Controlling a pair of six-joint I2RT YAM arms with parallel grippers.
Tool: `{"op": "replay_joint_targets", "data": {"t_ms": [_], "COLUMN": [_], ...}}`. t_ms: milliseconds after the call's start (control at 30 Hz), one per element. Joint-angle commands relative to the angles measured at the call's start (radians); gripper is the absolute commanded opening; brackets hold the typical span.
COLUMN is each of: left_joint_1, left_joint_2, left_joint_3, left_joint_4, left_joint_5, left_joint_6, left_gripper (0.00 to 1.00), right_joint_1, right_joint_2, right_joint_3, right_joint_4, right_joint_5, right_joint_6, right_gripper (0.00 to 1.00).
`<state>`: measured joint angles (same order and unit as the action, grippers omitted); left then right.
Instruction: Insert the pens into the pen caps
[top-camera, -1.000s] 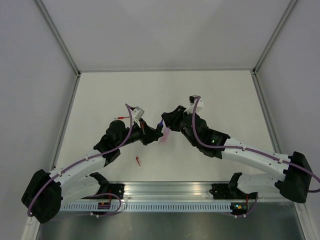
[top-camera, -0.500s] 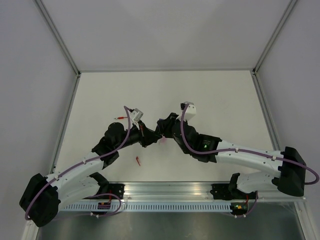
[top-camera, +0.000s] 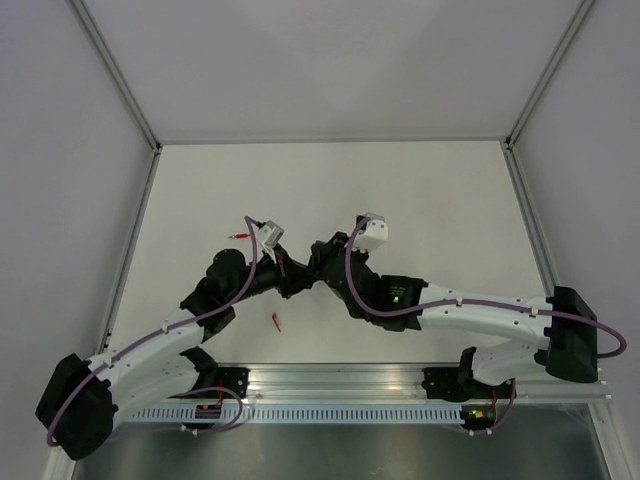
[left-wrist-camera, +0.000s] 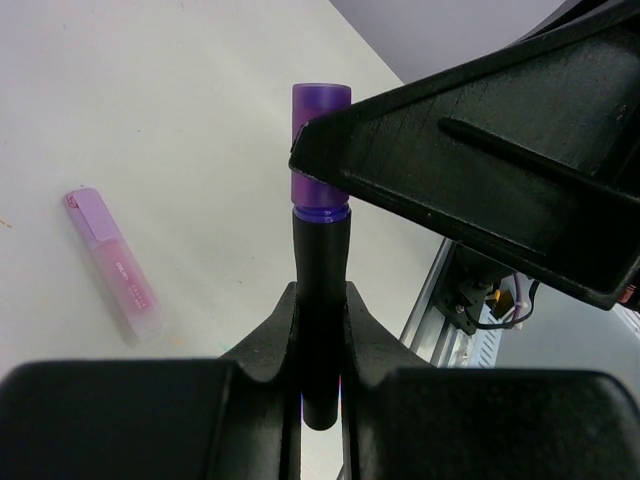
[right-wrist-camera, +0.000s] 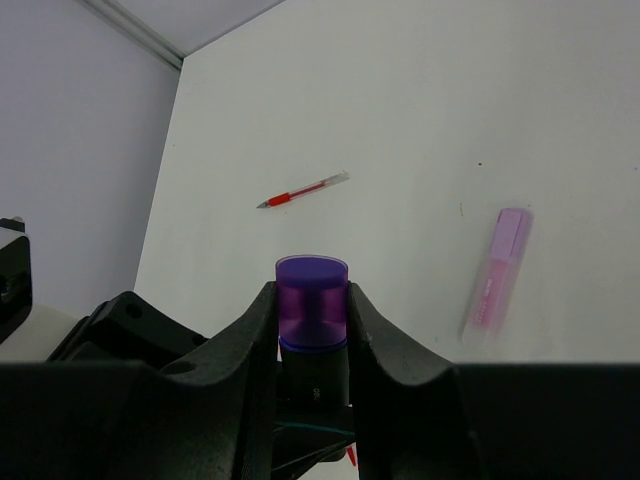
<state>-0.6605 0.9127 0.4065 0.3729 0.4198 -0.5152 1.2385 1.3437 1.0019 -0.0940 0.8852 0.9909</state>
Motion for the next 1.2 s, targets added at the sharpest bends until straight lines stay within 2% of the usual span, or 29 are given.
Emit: {"op": "replay_joint_targets", "data": {"t_ms": [0, 200, 400, 500, 700, 800, 1033, 1167], "left_joint_1": [0.007, 0.007, 0.007, 0.007, 0.007, 0.007, 0.007, 0.007], "left_joint_2": [-0.029, -0.048, -0.043, -0.04, -0.07, -0.08, -0.061, -0.058], "left_joint_3": [-0.003, -0.015, -0.021, -0.025, -0.031, -0.037, -0.047, -0.055], "left_joint_4": [0.098, 0.127, 0.156, 0.178, 0.202, 0.253, 0.342, 0.402], "left_joint_5": [-0.059, -0.027, 0.01, 0.045, 0.114, 0.207, 0.316, 0.378], "left_joint_6": [0.011, 0.011, 0.012, 0.009, 0.004, -0.014, -0.028, -0.052], "left_gripper": [0.02, 0.02, 0.02, 0.02, 0.02, 0.02, 0.02, 0.02], "right_joint_1": [0.049, 0.049, 0.05, 0.049, 0.049, 0.049, 0.049, 0.047], "right_joint_2": [0.021, -0.006, -0.075, -0.106, -0.198, -0.251, -0.342, -0.386], "right_joint_3": [0.04, 0.043, -0.011, -0.025, -0.043, -0.042, -0.031, -0.029], "right_joint_4": [-0.038, -0.01, 0.045, 0.036, 0.069, 0.085, 0.068, 0.085], "right_joint_5": [-0.051, -0.043, -0.061, -0.054, -0.097, -0.163, -0.247, -0.357], "right_joint_6": [0.063, 0.023, -0.003, -0.018, -0.167, -0.267, -0.411, -0.527], "right_gripper": [0.31, 0.53, 0.7, 0.75, 0.84, 0.88, 0.89, 0.84]}}
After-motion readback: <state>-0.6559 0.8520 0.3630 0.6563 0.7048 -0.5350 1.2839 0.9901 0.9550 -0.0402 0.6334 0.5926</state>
